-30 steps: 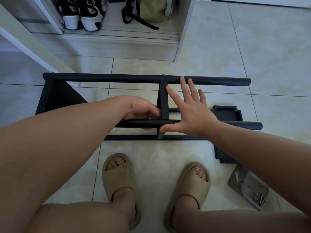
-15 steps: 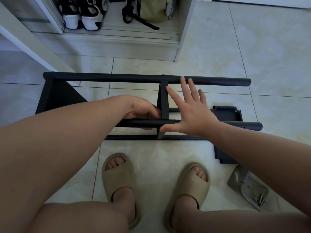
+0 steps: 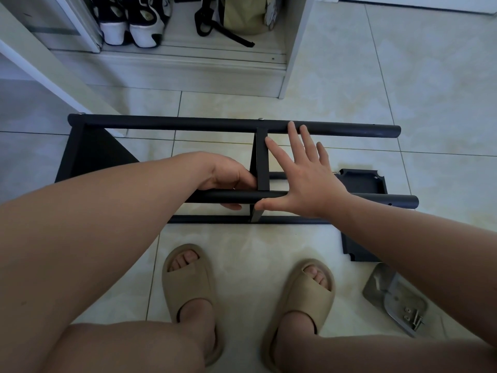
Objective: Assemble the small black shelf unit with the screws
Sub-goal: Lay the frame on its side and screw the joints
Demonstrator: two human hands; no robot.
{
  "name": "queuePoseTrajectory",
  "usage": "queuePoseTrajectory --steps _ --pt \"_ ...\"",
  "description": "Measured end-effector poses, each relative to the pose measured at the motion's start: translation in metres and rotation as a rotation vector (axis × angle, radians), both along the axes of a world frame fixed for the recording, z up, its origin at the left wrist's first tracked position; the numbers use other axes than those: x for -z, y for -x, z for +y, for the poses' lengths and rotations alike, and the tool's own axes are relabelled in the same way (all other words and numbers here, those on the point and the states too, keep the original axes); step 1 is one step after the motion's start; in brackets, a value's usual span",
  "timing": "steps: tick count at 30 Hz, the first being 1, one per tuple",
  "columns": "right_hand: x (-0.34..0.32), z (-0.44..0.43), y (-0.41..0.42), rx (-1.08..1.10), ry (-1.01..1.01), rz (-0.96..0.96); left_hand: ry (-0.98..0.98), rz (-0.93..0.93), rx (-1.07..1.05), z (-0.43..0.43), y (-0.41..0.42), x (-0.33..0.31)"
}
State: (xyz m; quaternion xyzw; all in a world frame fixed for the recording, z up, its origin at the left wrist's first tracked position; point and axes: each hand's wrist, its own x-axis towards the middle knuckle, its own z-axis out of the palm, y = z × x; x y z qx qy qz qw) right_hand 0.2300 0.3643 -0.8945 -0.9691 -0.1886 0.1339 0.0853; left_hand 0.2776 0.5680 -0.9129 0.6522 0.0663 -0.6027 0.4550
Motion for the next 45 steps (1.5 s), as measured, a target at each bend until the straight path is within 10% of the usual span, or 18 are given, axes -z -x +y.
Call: queuePoseTrajectory --steps 45 --pt "0.0019 0.0004 -0.0005 0.001 0.013 -0.009 0.097 -0.054 -0.034 0.0003 0.0016 -0.0041"
